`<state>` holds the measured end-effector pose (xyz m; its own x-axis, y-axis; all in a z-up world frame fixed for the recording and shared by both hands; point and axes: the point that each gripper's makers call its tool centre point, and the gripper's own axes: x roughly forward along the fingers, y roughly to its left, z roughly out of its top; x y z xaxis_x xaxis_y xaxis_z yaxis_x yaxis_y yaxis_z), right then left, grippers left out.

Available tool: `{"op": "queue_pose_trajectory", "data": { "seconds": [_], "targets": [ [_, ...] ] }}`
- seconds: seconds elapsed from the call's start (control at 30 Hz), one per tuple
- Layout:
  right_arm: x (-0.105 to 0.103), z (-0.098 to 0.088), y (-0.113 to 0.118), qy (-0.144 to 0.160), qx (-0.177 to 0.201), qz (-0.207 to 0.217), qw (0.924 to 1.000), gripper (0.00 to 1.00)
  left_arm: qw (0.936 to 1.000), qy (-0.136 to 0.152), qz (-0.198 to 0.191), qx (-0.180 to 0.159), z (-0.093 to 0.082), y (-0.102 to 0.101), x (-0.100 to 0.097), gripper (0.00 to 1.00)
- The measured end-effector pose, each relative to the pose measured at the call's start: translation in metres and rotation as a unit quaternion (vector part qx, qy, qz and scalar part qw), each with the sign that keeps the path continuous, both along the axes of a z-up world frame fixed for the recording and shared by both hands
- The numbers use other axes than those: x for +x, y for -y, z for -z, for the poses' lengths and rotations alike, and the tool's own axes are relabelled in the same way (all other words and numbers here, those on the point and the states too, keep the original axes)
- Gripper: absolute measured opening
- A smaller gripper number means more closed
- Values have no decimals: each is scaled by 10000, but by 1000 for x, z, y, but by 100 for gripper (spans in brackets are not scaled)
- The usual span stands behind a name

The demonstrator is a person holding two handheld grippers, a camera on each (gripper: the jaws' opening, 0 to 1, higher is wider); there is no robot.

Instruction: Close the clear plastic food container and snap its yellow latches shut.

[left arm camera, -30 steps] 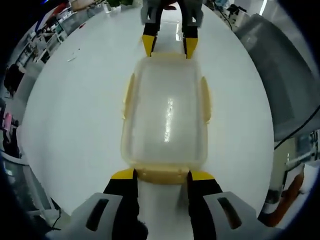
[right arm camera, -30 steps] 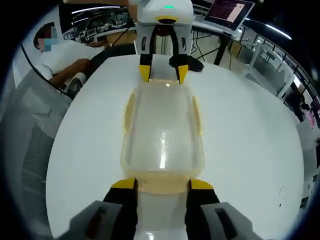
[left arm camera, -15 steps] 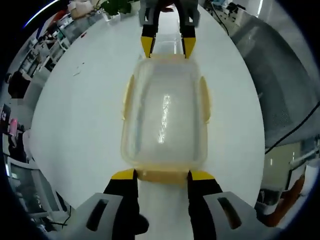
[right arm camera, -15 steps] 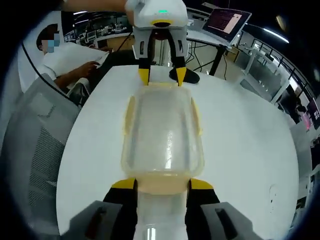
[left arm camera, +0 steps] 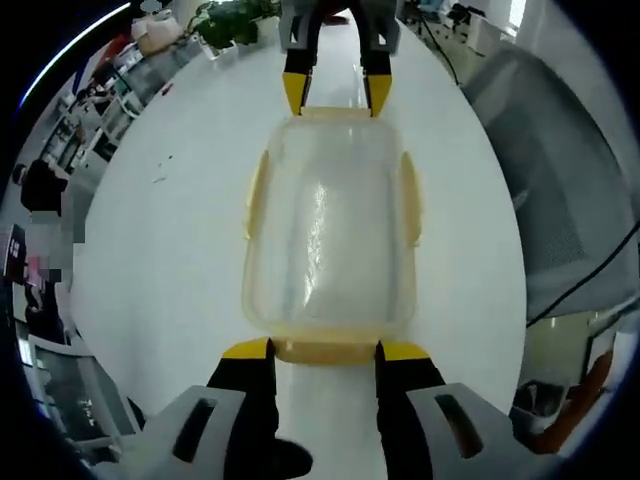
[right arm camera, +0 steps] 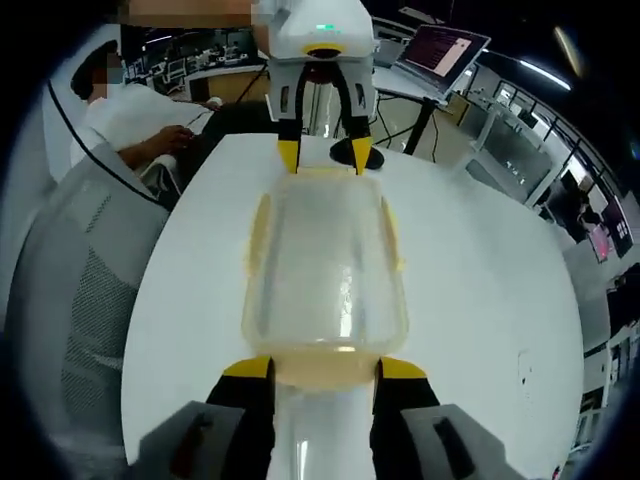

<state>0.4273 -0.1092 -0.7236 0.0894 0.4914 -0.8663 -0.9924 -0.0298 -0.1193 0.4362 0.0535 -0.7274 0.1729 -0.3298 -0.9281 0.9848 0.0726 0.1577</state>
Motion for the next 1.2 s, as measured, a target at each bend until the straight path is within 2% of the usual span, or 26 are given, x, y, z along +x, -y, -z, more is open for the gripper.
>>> {"op": "queue_pose_trajectory", "data": {
  "seconds": [0.57,1.2],
  "targets": [
    [7,-4,64,40,-17,153,9999,35,9998,156,110,-93,-8,66,10,36],
    [18,-6,110,-26,-11,22,10000,35,9999,82,-24,-113,-1,111,19,36]
  ]
}}
